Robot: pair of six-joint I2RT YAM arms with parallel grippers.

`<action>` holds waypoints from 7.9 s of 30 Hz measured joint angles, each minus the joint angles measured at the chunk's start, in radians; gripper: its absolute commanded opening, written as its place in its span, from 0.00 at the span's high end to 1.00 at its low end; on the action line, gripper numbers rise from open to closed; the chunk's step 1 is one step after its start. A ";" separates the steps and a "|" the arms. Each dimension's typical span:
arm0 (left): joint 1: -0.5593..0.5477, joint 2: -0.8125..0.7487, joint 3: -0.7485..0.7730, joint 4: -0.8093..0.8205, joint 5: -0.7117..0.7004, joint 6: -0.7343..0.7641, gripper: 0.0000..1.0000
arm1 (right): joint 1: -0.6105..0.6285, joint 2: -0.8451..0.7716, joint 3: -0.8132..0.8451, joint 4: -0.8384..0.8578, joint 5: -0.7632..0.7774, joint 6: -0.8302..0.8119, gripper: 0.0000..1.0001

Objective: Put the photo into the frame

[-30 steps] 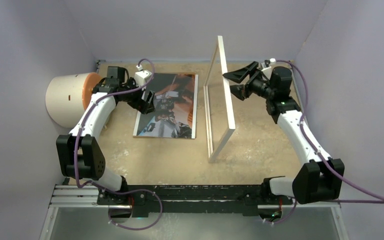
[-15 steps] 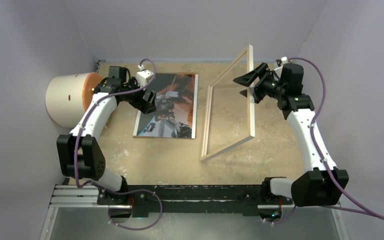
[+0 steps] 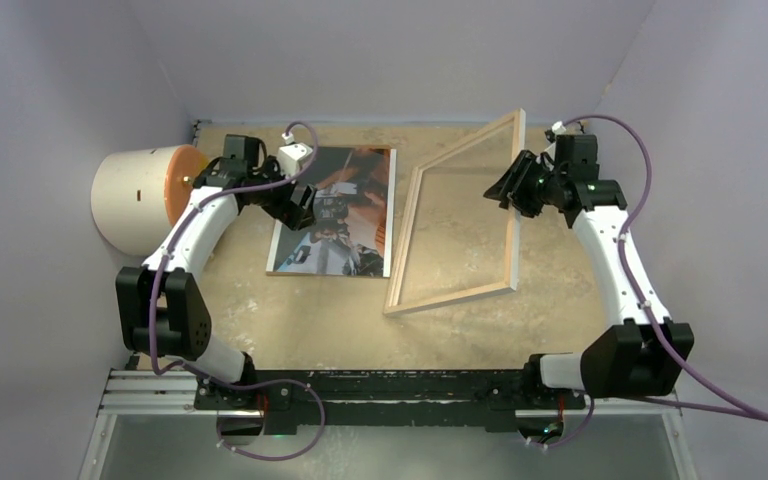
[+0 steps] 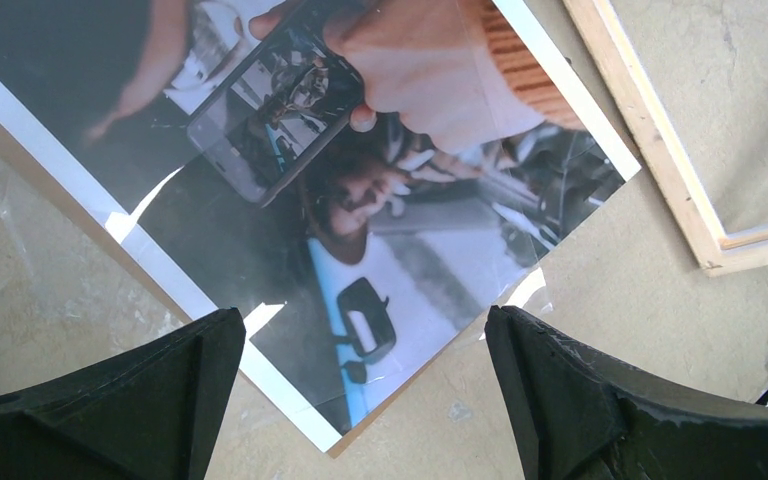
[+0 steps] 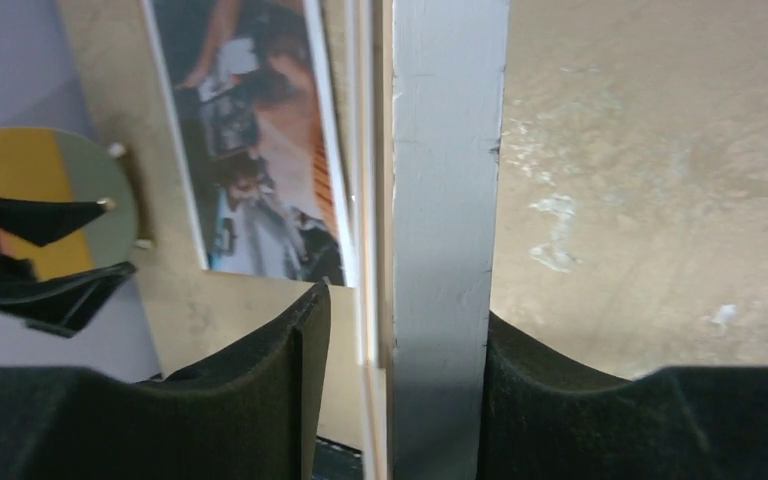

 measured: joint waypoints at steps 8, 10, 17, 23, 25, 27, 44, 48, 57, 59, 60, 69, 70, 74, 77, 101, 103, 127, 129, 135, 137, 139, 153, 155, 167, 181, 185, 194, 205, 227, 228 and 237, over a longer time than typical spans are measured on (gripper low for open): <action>-0.008 0.006 -0.006 0.000 -0.008 0.002 0.00 | 0.002 0.026 -0.029 -0.040 0.095 -0.113 0.59; -0.009 0.006 -0.006 0.001 -0.009 0.003 0.00 | 0.007 0.030 -0.042 -0.045 0.121 -0.130 0.59; -0.010 0.008 -0.008 0.008 -0.019 0.007 0.00 | 0.076 0.096 -0.063 -0.050 0.190 -0.163 0.62; -0.012 0.024 -0.028 0.023 -0.028 0.009 0.00 | 0.110 0.149 -0.088 -0.051 0.262 -0.169 0.64; -0.014 0.035 -0.039 0.030 -0.031 0.011 0.00 | 0.110 0.154 -0.102 -0.050 0.290 -0.171 0.64; -0.015 0.047 -0.047 0.032 -0.035 0.012 0.00 | 0.110 0.159 -0.118 -0.048 0.314 -0.173 0.63; -0.054 0.076 -0.103 0.078 -0.083 0.051 0.00 | 0.110 0.353 -0.241 0.057 0.460 -0.165 0.62; -0.054 0.076 -0.109 0.076 -0.090 0.060 0.00 | 0.110 0.377 -0.256 0.090 0.472 -0.161 0.61; -0.054 0.076 -0.118 0.074 -0.105 0.076 0.00 | 0.113 0.389 -0.265 0.113 0.515 -0.132 0.72; -0.054 0.076 -0.118 0.074 -0.105 0.078 0.00 | 0.117 0.380 -0.265 0.111 0.547 -0.122 0.74; -0.054 0.076 -0.118 0.074 -0.105 0.078 0.00 | 0.118 0.375 -0.265 0.109 0.561 -0.120 0.72; -0.054 0.076 -0.117 0.052 -0.103 0.078 0.00 | 0.190 0.313 -0.165 0.069 0.623 -0.076 0.44; -0.054 0.076 -0.117 0.048 -0.103 0.078 0.00 | 0.212 0.318 -0.145 0.072 0.620 -0.068 0.44; -0.054 0.076 -0.116 0.034 -0.104 0.079 0.00 | 0.319 0.377 -0.061 0.087 0.598 -0.024 0.45; -0.054 0.076 -0.111 0.018 -0.105 0.082 0.00 | 0.421 0.455 0.011 0.132 0.575 0.025 0.47; 0.089 0.121 -0.006 -0.021 -0.248 0.077 0.00 | 0.760 0.836 0.303 0.319 0.468 0.150 0.86; 0.089 0.136 -0.006 -0.015 -0.256 0.076 0.00 | 0.750 0.800 0.243 0.336 0.462 0.159 0.86; 0.090 0.538 0.542 0.129 -0.504 -0.029 0.05 | 0.565 0.818 0.378 0.364 0.383 0.167 0.23; 0.090 0.587 0.598 0.158 -0.567 -0.037 0.08 | 0.529 0.847 0.389 0.383 0.373 0.180 0.22; 0.090 0.729 0.688 0.257 -0.797 -0.043 0.14 | 0.464 0.945 0.459 0.410 0.333 0.217 0.22; 0.090 0.763 0.692 0.289 -0.863 -0.035 0.14 | 0.456 0.978 0.508 0.406 0.333 0.220 0.22; 0.090 0.793 0.693 0.315 -0.919 -0.020 0.14 | 0.450 1.014 0.554 0.411 0.331 0.229 0.22; 0.090 0.902 0.719 0.348 -0.996 0.013 0.14 | 0.368 1.123 0.623 0.598 0.220 0.403 0.36; 0.090 0.902 0.717 0.348 -0.984 0.026 0.14 | 0.352 1.143 0.623 0.651 0.182 0.447 0.38; 0.095 0.837 0.605 0.389 -0.883 0.061 0.17 | 0.334 1.208 0.642 0.789 0.120 0.569 0.46; 0.098 0.771 0.505 0.389 -0.786 0.072 0.19 | 0.333 1.197 0.576 0.851 0.105 0.576 0.65; 0.098 0.760 0.488 0.393 -0.774 0.077 0.19 | 0.334 1.165 0.520 0.869 0.087 0.577 0.65; 0.098 0.750 0.467 0.408 -0.768 0.078 0.20 | 0.336 1.109 0.457 0.929 0.051 0.599 0.64; 0.098 0.749 0.465 0.409 -0.765 0.087 0.21 | 0.349 1.101 0.486 0.973 -0.005 0.622 0.60; 0.120 0.738 0.517 0.271 -0.732 0.112 0.05 | 0.398 1.166 0.574 0.907 -0.025 0.570 1.00; 0.124 0.736 0.526 0.240 -0.724 0.112 0.04 | 0.397 1.148 0.574 0.889 -0.031 0.556 1.00; 0.124 0.634 0.541 -0.013 -0.651 0.124 0.00 | 0.340 0.757 0.523 0.607 -0.090 0.381 1.00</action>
